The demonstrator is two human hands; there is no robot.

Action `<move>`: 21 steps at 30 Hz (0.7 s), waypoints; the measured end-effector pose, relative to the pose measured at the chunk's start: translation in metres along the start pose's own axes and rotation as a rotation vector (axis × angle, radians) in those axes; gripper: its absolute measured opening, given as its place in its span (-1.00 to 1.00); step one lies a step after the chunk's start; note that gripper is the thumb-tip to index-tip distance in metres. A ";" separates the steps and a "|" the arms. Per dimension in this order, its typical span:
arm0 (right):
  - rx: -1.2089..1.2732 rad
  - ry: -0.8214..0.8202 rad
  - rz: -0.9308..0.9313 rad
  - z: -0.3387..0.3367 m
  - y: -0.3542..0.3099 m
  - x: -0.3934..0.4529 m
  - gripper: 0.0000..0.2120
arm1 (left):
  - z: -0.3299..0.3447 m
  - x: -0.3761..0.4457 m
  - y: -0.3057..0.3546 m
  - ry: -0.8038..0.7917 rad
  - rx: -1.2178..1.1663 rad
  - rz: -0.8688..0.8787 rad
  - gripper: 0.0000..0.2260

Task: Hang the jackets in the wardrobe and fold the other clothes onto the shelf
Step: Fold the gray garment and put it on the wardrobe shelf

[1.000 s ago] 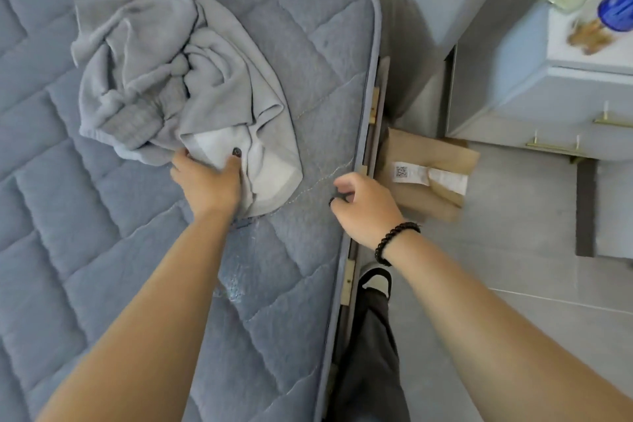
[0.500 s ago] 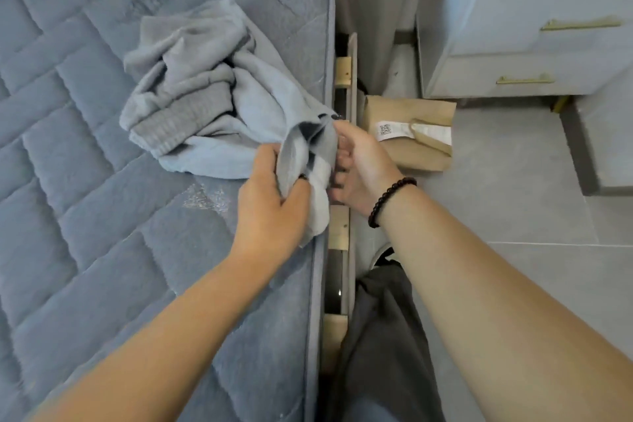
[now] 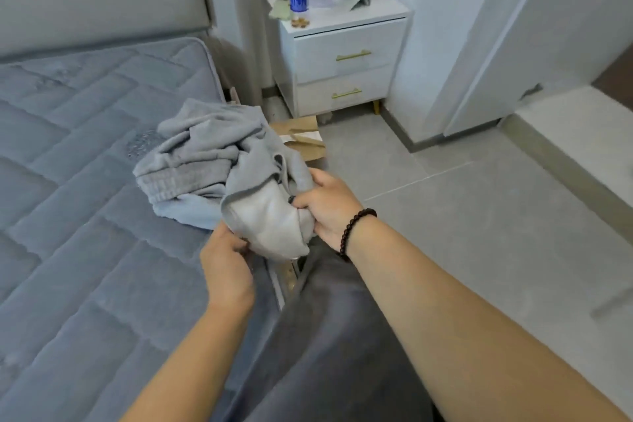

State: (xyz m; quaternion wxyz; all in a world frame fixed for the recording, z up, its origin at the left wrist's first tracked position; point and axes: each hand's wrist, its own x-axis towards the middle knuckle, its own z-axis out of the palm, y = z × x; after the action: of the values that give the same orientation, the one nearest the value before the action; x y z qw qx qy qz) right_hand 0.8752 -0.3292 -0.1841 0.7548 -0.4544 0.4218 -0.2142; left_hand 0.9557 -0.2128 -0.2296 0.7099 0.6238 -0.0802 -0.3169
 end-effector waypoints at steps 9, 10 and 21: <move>-0.386 -0.103 0.029 0.027 0.029 -0.075 -0.54 | -0.072 0.050 0.016 0.250 0.270 -0.226 -0.82; -0.398 -0.102 0.041 0.029 0.033 -0.076 -0.52 | -0.074 0.064 0.021 0.268 0.347 -0.201 -0.76; -0.625 -0.300 0.122 0.030 0.070 -0.016 -0.74 | -0.054 0.179 0.027 -0.180 1.056 0.002 -0.27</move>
State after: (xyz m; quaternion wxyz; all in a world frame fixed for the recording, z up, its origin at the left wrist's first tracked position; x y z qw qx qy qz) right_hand 0.8869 -0.2677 -0.2308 0.6440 -0.6640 0.3779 0.0398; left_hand 1.1332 -0.2660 -0.2664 0.2900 0.8664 -0.2900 -0.2847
